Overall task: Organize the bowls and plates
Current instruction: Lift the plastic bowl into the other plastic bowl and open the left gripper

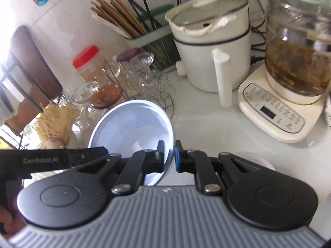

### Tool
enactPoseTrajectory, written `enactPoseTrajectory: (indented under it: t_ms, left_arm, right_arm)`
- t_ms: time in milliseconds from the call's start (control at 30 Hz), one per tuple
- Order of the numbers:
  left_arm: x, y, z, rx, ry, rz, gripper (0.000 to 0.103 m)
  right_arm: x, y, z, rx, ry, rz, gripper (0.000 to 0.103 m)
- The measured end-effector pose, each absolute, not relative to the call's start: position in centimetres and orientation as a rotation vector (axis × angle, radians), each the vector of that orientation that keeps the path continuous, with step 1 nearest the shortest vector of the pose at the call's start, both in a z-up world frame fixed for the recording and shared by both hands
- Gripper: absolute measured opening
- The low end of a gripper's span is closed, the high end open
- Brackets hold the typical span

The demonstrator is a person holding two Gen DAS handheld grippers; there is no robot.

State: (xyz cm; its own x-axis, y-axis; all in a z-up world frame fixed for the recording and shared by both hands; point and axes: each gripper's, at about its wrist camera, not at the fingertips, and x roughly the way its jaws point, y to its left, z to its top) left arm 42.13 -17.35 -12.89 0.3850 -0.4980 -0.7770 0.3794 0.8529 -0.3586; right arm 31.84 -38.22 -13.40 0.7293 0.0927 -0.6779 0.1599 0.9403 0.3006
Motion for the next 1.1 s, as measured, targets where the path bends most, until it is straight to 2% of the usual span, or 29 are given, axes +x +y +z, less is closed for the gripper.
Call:
enactPoseTrajectory:
  t_ms: [367, 1100]
  left_arm:
    - [38.2, -16.3, -11.1, -0.099, 1.01, -0.635, 0.012]
    - [35.5, -17.1, -17.5, 0.02, 1.141, -0.621, 0.012]
  right_arm:
    - [27.1, -36.8, -12.2, 0.36, 0.707, -0.112, 0.012]
    - [24.7, -36.1, -17.7, 0.375, 0.881, -0.141, 0.014]
